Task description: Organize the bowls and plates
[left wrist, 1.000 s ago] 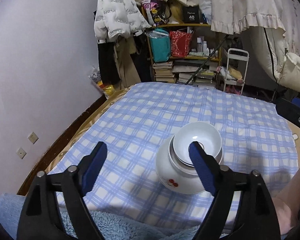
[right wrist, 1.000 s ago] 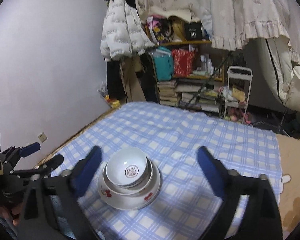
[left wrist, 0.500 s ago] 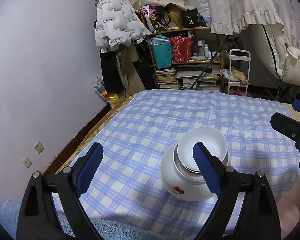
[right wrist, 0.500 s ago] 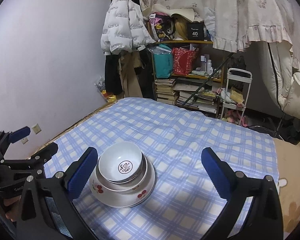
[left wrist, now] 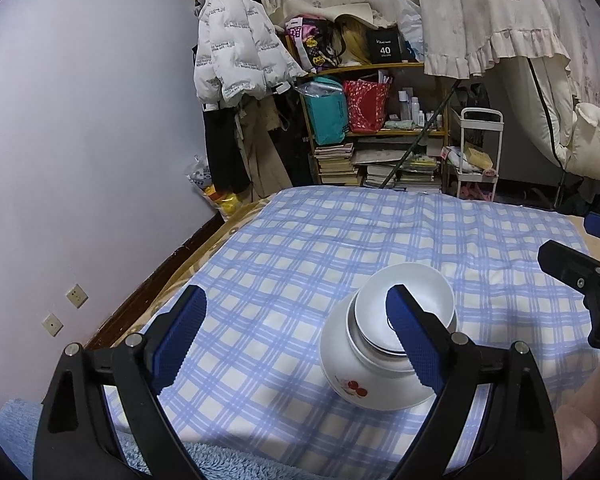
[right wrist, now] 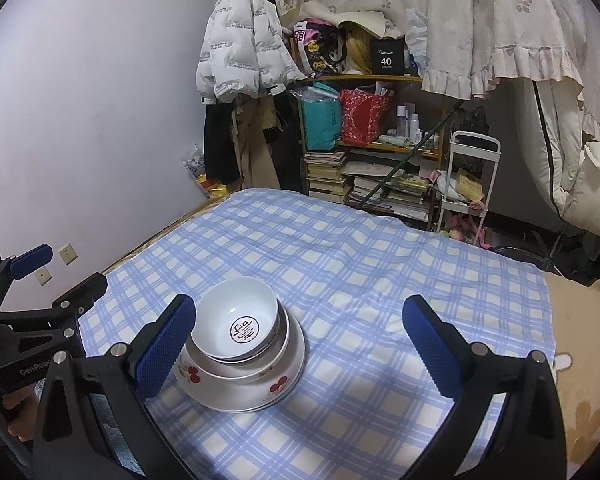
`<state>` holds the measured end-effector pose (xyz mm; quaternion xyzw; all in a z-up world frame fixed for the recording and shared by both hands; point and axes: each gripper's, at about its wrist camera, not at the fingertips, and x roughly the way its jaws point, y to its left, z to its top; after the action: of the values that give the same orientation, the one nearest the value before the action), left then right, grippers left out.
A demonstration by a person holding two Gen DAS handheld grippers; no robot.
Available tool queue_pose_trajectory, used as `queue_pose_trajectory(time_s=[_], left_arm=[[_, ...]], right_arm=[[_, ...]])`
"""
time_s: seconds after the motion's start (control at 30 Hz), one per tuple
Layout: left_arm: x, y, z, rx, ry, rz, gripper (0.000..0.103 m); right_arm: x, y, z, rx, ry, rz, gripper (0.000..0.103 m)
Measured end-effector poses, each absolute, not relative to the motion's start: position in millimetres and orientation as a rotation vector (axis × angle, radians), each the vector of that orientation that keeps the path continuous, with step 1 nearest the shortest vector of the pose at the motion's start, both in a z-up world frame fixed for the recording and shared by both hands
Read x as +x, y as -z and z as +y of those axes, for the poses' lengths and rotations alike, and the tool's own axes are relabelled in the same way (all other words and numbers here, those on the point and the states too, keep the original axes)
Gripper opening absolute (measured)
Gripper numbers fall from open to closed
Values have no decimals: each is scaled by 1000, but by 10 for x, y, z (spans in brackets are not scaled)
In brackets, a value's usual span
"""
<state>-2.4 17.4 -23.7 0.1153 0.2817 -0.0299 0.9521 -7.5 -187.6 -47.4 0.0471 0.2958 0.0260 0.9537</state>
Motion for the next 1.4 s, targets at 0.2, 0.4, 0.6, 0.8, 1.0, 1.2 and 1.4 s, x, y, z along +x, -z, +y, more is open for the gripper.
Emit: queue_pose_trajectory(time_s=[0.2, 0.4, 0.6, 0.8, 1.0, 1.2, 1.4], left_arm=[[-35, 215, 204, 211, 61, 562, 90], [-65, 188, 235, 193, 41, 542, 97], [-101, 155, 257, 175, 52, 528, 98], [-104, 154, 247, 176, 53, 525, 98], [-100, 156, 244, 182, 51, 525, 98], [-121, 134, 246, 179, 52, 531, 98], [-129, 122, 257, 183, 59, 521, 98]], right_arm=[[-82, 471, -1893, 95, -47, 597, 103], [-83, 472, -1891, 96, -45, 597, 103], [-93, 470, -1942, 99, -37, 597, 103], [-92, 470, -1960, 99, -37, 594, 103], [-104, 462, -1995, 106, -24, 596, 103], [-107, 456, -2040, 111, -13, 595, 103], [-100, 445, -2032, 110, -5, 588, 103]])
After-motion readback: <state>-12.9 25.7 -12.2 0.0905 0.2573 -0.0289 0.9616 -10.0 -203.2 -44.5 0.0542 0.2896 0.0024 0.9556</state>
